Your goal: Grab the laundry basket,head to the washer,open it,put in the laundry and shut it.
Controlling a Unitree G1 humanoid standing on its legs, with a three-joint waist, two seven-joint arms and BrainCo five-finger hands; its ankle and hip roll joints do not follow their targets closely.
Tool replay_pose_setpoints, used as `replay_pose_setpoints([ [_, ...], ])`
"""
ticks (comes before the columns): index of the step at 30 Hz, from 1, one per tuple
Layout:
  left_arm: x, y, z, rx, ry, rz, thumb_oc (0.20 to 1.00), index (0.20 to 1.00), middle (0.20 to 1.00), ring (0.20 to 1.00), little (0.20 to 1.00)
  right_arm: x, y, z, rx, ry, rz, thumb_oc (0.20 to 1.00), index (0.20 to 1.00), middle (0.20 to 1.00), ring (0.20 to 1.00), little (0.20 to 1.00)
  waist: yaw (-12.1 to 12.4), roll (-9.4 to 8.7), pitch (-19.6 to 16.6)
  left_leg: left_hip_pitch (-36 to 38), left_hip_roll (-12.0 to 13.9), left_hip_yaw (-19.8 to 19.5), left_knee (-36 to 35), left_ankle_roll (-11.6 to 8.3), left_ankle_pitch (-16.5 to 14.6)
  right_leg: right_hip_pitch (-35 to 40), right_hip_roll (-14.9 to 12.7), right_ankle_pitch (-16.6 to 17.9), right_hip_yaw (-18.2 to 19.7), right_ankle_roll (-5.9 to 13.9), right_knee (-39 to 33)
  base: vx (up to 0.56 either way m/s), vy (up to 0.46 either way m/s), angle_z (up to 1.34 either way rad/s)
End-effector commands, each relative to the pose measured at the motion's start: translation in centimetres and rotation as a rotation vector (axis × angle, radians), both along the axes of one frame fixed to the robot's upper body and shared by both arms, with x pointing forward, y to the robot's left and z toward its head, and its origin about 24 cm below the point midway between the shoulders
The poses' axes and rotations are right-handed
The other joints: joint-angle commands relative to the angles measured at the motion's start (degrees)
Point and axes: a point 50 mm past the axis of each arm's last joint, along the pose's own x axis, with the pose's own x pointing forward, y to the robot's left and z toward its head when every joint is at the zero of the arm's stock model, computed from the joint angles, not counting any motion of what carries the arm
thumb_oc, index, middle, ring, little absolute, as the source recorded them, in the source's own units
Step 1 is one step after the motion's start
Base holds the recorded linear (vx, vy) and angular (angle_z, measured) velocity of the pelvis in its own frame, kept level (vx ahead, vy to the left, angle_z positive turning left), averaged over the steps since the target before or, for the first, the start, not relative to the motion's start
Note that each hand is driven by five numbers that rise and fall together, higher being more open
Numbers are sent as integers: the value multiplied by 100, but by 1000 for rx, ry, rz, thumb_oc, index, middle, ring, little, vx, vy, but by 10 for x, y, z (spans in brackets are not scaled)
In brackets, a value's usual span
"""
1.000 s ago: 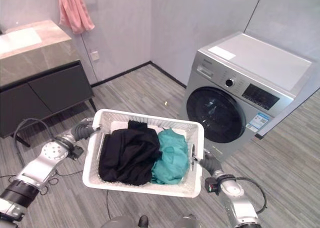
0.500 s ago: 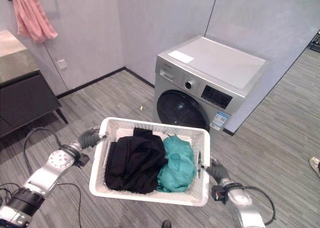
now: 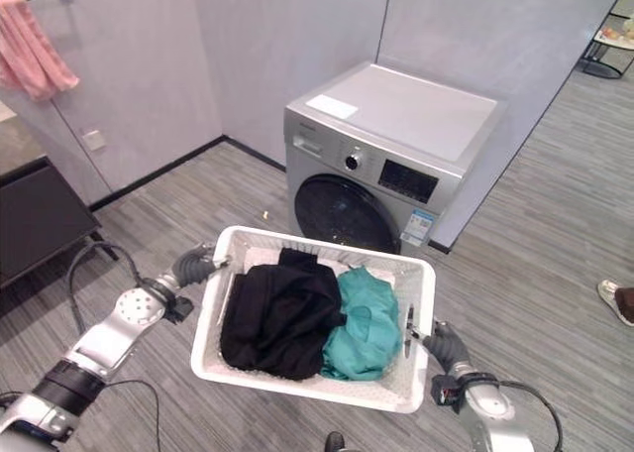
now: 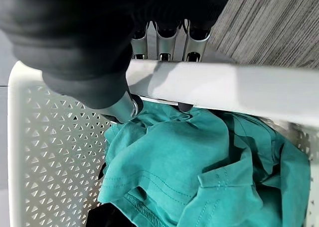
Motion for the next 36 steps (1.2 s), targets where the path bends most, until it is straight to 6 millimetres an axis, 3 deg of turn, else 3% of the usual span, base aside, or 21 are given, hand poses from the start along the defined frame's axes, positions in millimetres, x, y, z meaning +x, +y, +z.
replay_pose_setpoints([
  [1, 36, -42, 75, -166, -260, -174, 200, 200, 200, 200, 200, 13, -17, 39, -22, -183, -12, 200, 200, 200, 200, 200, 94, -79, -66, -466, 340, -202, 498, 134, -65, -7, -368, -627, -3, 439, 717, -32, -165, 21],
  [6, 36, -48, 72, -171, -236, -194, 200, 200, 200, 200, 200, 10, -17, 39, 0, -183, -11, 200, 200, 200, 200, 200, 63, -161, 48, -768, 539, -411, 1132, 9, 141, 51, -108, -765, -59, 223, 763, -2, -158, 40],
  [7, 35, -48, 70, -174, -230, -194, 200, 200, 200, 200, 200, 10, -15, 38, 7, -182, -6, 200, 200, 200, 200, 200, 79, -166, 73, -809, 616, -480, 1260, -23, 276, 86, -9, -802, -55, 165, 765, 37, -306, 23],
  [8, 33, -46, 68, -173, -222, -189, 200, 200, 200, 200, 200, 9, -10, 35, 24, -171, 5, 200, 200, 200, 200, 200, 129, -189, 129, -955, 804, -600, 1648, -29, 619, 155, 182, -873, -9, 31, 765, 14, -329, 22],
  [9, 32, -46, 67, -177, -216, -189, 200, 200, 200, 200, 200, 8, -10, 35, 23, -168, 8, 200, 200, 200, 200, 200, 154, -210, 185, -1219, 857, -750, 2112, 4, 893, 191, 260, -858, 22, -29, 746, -40, -403, 32],
  [10, 32, -44, 69, -188, -223, -176, 200, 200, 200, 200, 200, 12, -7, 35, 19, -169, 28, 200, 200, 200, 200, 200, 232, -277, 345, -1717, 695, -984, 2983, 234, 1177, 207, 323, -819, 133, -126, 739, -68, -291, 22],
  [11, 32, -41, 68, -190, -220, -160, 200, 200, 200, 200, 200, 15, -5, 35, 12, -165, 38, 200, 200, 200, 200, 200, 238, -265, 384, -2061, 587, -938, 3214, 337, 1083, 214, 350, -849, 111, -133, 709, -35, -158, 12],
  [12, 32, -35, 67, -190, -225, -139, 200, 200, 200, 200, 200, 19, -4, 37, 5, -172, 52, 200, 200, 200, 200, 200, 345, -247, 433, -2328, 190, -888, 2873, 342, 861, 212, 323, -876, 191, -95, 719, 71, 73, 1],
  [13, 30, -31, 63, -181, -222, -124, 200, 200, 200, 200, 200, 26, 4, 40, 9, -191, 86, 200, 200, 200, 200, 200, 540, -148, 454, -2419, -242, -981, 1958, 208, 846, 271, 358, -966, 300, -47, 777, 81, 115, -2],
  [17, 26, -26, 60, -180, -215, -119, 200, 200, 200, 200, 200, 29, 8, 40, 11, -199, 112, 200, 200, 200, 200, 200, 570, -95, 306, -2011, -252, -916, 1529, 207, 615, 342, 250, -1153, 294, 11, 927, 148, 107, -74],
  [21, 22, -19, 53, -172, -195, -104, 200, 200, 200, 200, 200, 28, 8, 38, -28, -184, 127, 200, 200, 200, 200, 200, 557, -59, 95, -1556, -249, -718, 1102, 331, 469, 467, 90, -1211, 311, 89, 930, 156, 95, -14],
  [36, 10, 0, 42, -191, -168, -48, 200, 200, 200, 200, 200, 22, -6, 40, -127, -199, 79, 200, 200, 200, 200, 200, 521, 117, 14, -1376, -353, -652, 484, 472, 576, 440, -93, -1198, 124, 256, 752, 27, 44, -7],
])
